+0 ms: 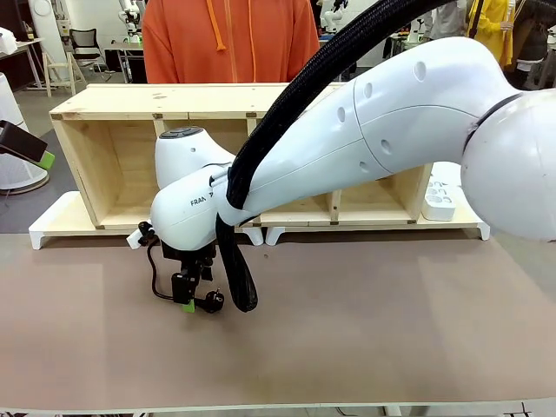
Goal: Perform cable management.
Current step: When the cord part of the Power Cable appears at the lower middle area of the table and stops, grasp the cord part of the Power Cable.
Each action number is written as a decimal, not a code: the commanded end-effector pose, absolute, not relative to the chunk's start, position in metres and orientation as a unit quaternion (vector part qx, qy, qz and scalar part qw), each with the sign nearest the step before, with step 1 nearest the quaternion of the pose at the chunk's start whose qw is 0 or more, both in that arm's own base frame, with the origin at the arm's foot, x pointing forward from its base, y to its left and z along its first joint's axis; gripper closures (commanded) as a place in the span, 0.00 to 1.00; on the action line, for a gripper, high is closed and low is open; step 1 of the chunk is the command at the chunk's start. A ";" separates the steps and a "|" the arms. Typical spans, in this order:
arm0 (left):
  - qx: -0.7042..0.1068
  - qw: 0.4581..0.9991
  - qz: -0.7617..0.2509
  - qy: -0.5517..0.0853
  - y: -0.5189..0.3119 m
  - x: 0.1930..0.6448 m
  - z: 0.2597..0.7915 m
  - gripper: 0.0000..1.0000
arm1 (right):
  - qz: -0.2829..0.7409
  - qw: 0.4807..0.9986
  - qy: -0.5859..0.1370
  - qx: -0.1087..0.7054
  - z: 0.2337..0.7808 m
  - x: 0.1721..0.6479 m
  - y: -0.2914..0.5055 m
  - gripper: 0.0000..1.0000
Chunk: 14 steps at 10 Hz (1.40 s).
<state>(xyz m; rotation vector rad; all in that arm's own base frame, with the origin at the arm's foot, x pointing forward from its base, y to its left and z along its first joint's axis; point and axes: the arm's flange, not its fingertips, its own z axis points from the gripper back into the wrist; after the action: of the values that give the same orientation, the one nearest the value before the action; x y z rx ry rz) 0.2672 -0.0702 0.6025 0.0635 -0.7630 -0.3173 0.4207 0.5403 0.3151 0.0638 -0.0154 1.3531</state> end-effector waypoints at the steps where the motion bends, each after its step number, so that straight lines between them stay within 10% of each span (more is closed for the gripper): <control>1: 0.031 0.916 -0.156 -0.368 -0.069 0.266 0.602 0.00 | 0.625 0.779 -0.004 0.040 0.315 0.421 0.540 0.00; 7: 0.031 0.916 -0.156 -0.368 -0.069 0.266 0.602 0.00 | 0.612 0.790 0.006 0.012 0.303 0.430 0.539 0.04; 14: 0.031 0.916 -0.156 -0.368 -0.069 0.266 0.602 0.00 | 0.604 0.797 0.008 0.015 0.308 0.432 0.541 0.76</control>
<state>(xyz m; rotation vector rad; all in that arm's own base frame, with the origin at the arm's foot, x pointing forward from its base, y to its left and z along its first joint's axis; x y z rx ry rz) 0.2672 -0.0702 0.6025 0.0635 -0.7630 -0.3173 0.4333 0.5364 0.3089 0.0465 0.0019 1.3162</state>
